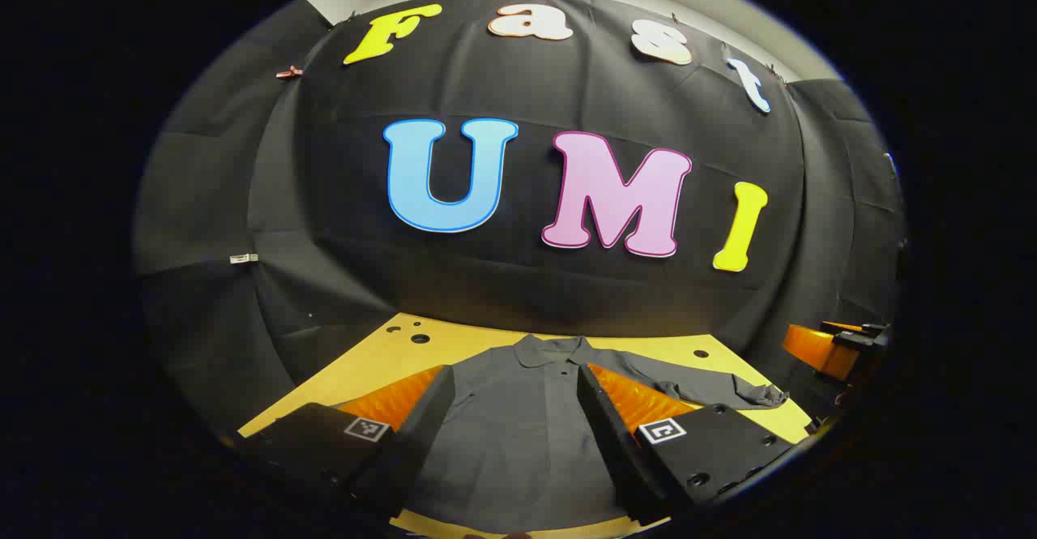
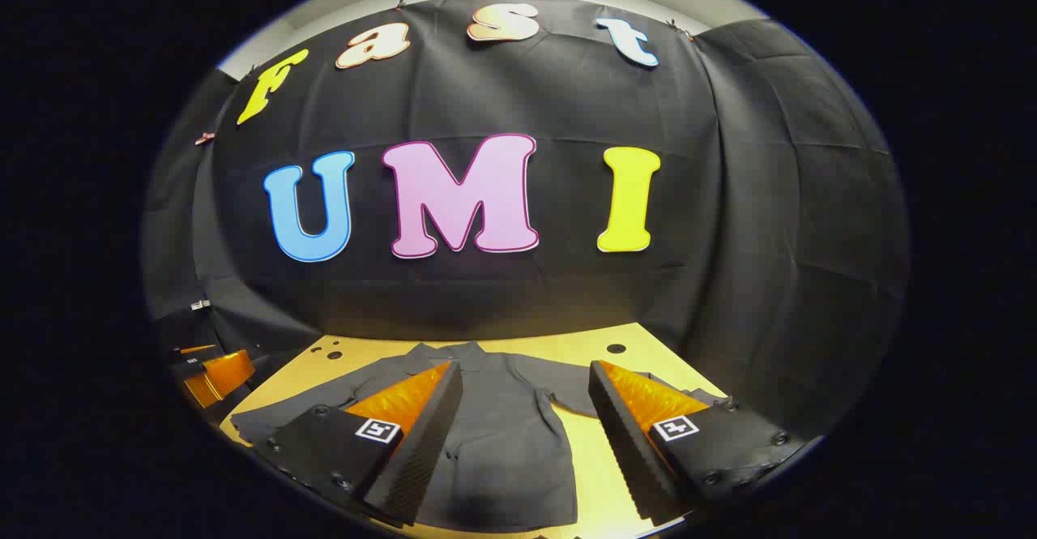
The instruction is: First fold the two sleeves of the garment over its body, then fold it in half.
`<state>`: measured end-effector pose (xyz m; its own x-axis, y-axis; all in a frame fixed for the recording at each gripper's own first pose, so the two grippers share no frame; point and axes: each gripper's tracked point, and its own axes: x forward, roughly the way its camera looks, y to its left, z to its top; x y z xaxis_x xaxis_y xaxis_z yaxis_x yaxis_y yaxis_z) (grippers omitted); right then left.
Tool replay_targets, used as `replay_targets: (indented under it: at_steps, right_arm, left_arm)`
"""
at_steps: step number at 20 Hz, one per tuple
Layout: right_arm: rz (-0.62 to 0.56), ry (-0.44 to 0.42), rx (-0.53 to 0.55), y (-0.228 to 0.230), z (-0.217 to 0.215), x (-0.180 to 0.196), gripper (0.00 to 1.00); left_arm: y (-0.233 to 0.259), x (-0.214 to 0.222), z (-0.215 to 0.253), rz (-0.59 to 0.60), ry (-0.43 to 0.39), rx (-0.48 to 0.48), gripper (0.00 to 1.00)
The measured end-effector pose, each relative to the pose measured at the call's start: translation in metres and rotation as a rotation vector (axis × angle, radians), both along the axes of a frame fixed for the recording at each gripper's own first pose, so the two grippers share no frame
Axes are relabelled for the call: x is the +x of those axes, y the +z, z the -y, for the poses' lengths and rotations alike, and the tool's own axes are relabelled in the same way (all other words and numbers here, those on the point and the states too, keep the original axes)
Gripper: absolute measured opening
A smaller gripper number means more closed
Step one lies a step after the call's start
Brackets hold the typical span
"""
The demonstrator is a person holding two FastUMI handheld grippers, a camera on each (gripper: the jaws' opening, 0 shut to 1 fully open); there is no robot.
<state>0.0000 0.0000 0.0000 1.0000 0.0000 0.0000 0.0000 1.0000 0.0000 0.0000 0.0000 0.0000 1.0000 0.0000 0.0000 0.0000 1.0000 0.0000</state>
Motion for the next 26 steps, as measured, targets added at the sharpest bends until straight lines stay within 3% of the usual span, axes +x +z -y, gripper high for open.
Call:
replay_targets:
  at_steps: [6, 8, 17, 23, 26]
  right_arm:
    - [-0.026, 0.048, 0.011, -0.003, 0.004, 0.023, 0.97]
    - [-0.03, 0.043, -0.032, -0.005, 0.012, 0.032, 0.97]
    - [-0.055, 0.078, -0.015, -0.018, 0.034, 0.06, 0.97]
    - [-0.164, 0.049, 0.032, -0.05, 0.065, 0.093, 0.97]
    - [-0.213, -0.012, 0.056, -0.069, 0.098, 0.115, 0.97]
  left_arm:
    - [0.001, 0.014, 0.012, 0.0, 0.014, 0.013, 0.96]
    - [0.001, 0.018, 0.008, -0.005, 0.037, 0.005, 0.96]
    - [-0.009, 0.03, 0.007, -0.03, 0.108, -0.016, 0.96]
    - [-0.018, 0.048, 0.021, -0.037, 0.137, 0.002, 0.96]
    - [-0.031, 0.057, 0.034, -0.06, 0.141, -0.001, 0.96]
